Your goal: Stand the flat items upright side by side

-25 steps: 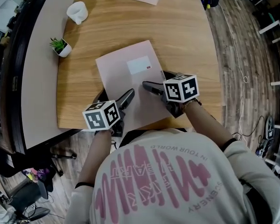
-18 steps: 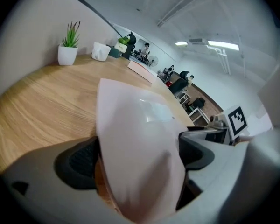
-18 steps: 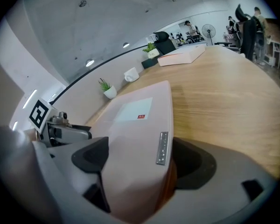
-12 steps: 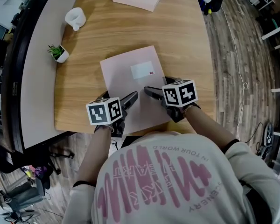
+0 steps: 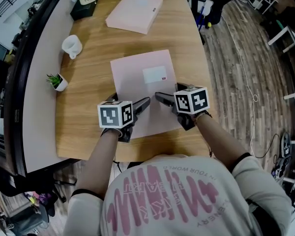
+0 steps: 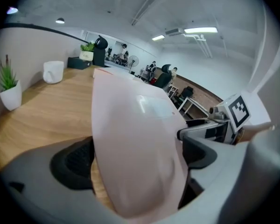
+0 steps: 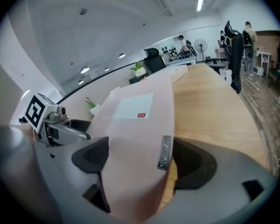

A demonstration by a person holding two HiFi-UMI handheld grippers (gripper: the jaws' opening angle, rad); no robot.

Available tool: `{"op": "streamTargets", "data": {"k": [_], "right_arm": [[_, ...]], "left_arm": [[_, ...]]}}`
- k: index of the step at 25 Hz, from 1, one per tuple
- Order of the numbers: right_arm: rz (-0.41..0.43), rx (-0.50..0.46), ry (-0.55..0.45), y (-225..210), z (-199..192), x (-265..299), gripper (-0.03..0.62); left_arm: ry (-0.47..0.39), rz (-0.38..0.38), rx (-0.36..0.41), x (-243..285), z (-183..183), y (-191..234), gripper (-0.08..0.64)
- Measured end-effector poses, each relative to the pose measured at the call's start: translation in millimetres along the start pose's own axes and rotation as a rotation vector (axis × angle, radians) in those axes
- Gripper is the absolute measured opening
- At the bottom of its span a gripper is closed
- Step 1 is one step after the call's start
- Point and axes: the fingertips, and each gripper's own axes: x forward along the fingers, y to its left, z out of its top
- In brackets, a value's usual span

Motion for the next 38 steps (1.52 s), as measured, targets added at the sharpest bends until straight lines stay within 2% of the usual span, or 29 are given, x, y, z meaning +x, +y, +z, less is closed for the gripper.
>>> {"op": "streamTargets", "data": {"k": [3,8,18,27,34,38], "right_arm": [[-0.002,-0.018,-0.051,-3,23,-5,0.436],[-0.019,-0.043,-0.102,-6,43,-13,0.436],[-0.047,-0.145,-0.217,11,76,-32,0.437],[-0.033,-0.240,-0.267,46,94,-37,0.437],[0.043,-0.313,-0.338,70,104,-68,0.437],[0.114,-0.371,-0.353,60,102,-94,0.437]], "left_arm": [[-0.046,0.009,0.053,1,27,-4,0.580],[-0.124,0.027,0.088,-6,57,-9,0.580],[-0.297,0.084,0.135,-32,83,-18,0.581],[-0.392,0.109,0.127,-75,87,-13,0.581],[-0.495,0.193,0.122,-114,91,-37,0.581],[-0.563,0.275,0.079,-121,90,-69,0.580]]}}
